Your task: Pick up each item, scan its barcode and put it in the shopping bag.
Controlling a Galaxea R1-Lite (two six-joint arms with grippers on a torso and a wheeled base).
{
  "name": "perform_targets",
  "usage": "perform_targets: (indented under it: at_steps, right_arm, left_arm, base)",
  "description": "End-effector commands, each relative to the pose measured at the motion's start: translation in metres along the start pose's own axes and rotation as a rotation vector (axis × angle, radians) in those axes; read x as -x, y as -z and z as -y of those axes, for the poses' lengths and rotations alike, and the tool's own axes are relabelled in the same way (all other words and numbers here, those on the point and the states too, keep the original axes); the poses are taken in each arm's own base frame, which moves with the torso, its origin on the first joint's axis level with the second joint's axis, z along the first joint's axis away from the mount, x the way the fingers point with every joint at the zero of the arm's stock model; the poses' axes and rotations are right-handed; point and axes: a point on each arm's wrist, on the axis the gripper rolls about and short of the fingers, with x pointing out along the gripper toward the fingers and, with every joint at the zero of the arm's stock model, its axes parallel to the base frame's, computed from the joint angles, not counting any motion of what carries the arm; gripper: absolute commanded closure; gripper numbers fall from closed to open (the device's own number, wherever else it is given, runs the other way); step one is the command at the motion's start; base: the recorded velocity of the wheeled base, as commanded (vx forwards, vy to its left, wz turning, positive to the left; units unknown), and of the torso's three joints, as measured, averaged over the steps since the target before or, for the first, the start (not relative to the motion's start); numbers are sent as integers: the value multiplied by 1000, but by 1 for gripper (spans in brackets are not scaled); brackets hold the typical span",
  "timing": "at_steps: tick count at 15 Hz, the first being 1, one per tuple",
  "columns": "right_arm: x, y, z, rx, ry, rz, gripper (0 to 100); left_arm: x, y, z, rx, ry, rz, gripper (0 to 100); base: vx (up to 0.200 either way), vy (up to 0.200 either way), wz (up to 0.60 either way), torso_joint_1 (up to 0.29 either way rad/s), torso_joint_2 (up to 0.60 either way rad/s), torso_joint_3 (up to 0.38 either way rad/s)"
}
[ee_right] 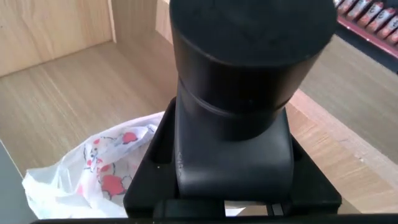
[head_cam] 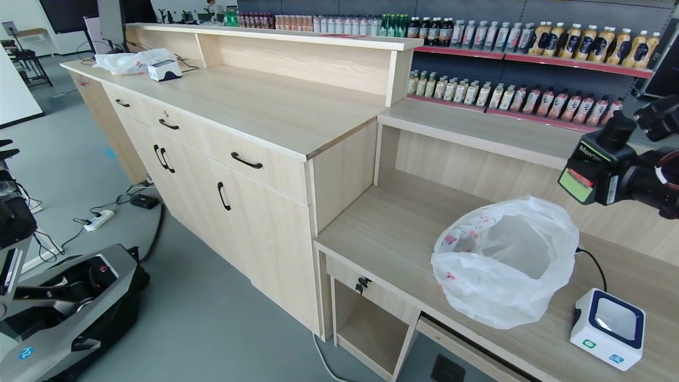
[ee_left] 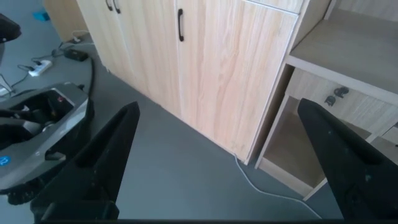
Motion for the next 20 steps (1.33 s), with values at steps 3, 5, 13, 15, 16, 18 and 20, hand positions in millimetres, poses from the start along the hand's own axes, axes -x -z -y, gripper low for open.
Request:
perform_targets:
  at_steps: [3,5,13,15,16,18,20]
  right_arm:
    - [-74,66,1,-82,-59,-89,100]
    - [-89,85,-1,-94,-128,-98,100]
    - [-103,127,-12,-101,-251,-172,100]
    - [-99,135,-11,-111,-251,-196,100]
    - [-101,138,-10,-112,-248,-201,100]
    - [-108,146,-8,-116,-245,-209,100]
    - [-115,149,-7,-113,-242,-204,100]
  left_arm:
    - [0,0,0,1,0,0,0]
    - [0,0,0,1,0,0,0]
    - [0,0,0,1,0,0,0]
    - [0,0,0,1,0,0,0]
    - [0,0,0,1,0,0,0]
    - [0,0,0,1,0,0,0]
    - [0,0,0,1,0,0,0]
  base:
    - [0,0,0,0,0,0]
    - [0,0,0,0,0,0]
    - [0,0,0,0,0,0]
    - [0,0,0,0,0,0]
    - [0,0,0,0,0,0]
    - [0,0,0,0,0,0]
    - [0,0,0,0,0,0]
